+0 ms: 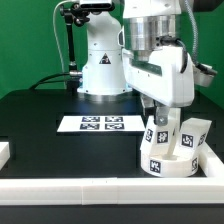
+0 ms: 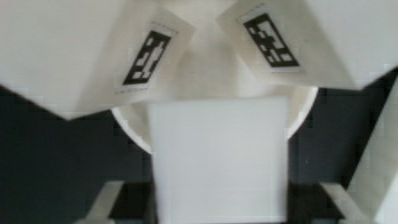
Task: Assemble stool
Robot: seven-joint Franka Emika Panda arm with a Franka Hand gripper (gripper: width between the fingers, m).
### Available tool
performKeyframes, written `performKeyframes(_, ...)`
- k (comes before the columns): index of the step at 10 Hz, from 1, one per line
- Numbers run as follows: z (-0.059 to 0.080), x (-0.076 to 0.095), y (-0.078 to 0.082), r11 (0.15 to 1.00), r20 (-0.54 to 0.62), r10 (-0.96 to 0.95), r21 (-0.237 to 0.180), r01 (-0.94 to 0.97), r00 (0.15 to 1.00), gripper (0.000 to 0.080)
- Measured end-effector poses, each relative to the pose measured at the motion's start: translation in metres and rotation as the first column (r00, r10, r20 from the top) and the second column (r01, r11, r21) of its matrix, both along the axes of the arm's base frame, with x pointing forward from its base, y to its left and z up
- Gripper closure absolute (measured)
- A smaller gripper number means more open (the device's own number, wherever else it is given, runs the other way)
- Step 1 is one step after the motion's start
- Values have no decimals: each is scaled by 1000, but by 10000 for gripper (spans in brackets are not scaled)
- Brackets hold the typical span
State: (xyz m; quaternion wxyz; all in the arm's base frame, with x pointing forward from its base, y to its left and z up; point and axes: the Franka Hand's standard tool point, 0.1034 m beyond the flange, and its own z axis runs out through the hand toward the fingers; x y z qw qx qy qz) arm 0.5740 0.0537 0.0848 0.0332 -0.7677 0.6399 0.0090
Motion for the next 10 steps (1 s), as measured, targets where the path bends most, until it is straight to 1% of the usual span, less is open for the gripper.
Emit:
performKeyframes(5,0,0,2,963,-18,-268,9,268,963,463)
performKeyframes(6,0,0,4,936,-23,-352,17,352,936,463)
performKeyframes(8,0,2,7,849,-6,-527,39,527,850,463)
performKeyframes(10,1,5,9,774,10,-632,60,630,775,463)
